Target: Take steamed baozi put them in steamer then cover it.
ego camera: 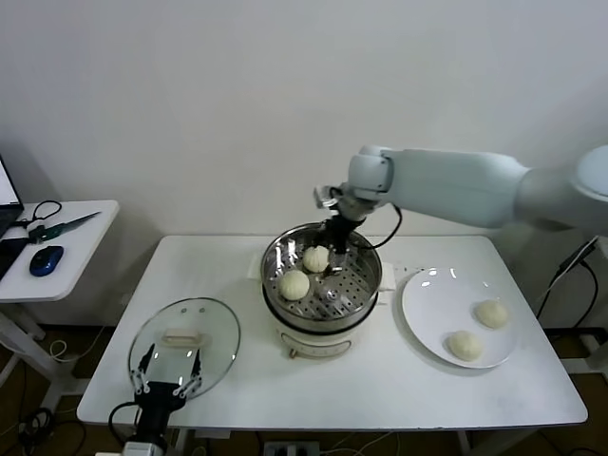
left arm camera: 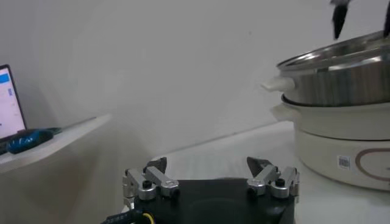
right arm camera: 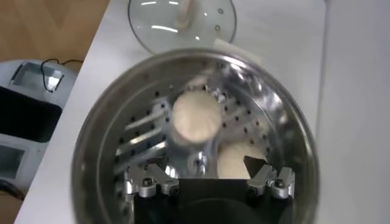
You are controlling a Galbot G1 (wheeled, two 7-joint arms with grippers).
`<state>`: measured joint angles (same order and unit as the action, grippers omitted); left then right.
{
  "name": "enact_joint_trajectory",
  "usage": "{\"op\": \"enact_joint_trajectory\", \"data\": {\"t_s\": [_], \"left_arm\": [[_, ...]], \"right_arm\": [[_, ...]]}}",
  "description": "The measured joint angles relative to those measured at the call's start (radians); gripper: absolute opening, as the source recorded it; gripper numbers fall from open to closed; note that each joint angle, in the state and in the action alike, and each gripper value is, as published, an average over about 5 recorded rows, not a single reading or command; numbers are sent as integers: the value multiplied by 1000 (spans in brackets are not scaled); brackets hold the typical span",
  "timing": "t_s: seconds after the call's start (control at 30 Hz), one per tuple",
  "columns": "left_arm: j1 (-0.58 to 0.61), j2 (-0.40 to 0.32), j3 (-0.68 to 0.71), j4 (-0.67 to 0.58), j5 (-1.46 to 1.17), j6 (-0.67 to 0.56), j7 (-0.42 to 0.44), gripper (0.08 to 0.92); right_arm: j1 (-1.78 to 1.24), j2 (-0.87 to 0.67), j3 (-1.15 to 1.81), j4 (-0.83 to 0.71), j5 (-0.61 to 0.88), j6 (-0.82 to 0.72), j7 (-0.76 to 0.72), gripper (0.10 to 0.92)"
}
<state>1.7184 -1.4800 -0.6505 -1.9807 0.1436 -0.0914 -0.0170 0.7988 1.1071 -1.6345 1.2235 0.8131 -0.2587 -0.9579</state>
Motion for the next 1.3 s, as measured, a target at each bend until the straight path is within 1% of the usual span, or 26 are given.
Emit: {"op": "enact_joint_trajectory", "data": {"t_s": [0.3,0.47,0.63,0.8,0.97,1.3], "left_arm": [[-4,-2,-4,2,9,5,3,823],[-4,-5,-9,3,13,9,3,823],[0,-13,-8,3,24,11,3,823],[4,-22,-9,6,36,13,2,823],[7,-30,-13,15,47,13,1,823],[10,-36,-23,33,57,10,-3,823]], "right_arm": [[18,-260,-16,119,-150,27,-30,823],[-23,-387,-7,143,-267,48,-43,823],[-116,-479,39,144,-385,64,-48,823],[-236,-523,109,121,-487,81,-51,823],[-351,-535,182,82,-562,96,-55,823],[-490,-501,264,4,-636,116,-66,823]]}}
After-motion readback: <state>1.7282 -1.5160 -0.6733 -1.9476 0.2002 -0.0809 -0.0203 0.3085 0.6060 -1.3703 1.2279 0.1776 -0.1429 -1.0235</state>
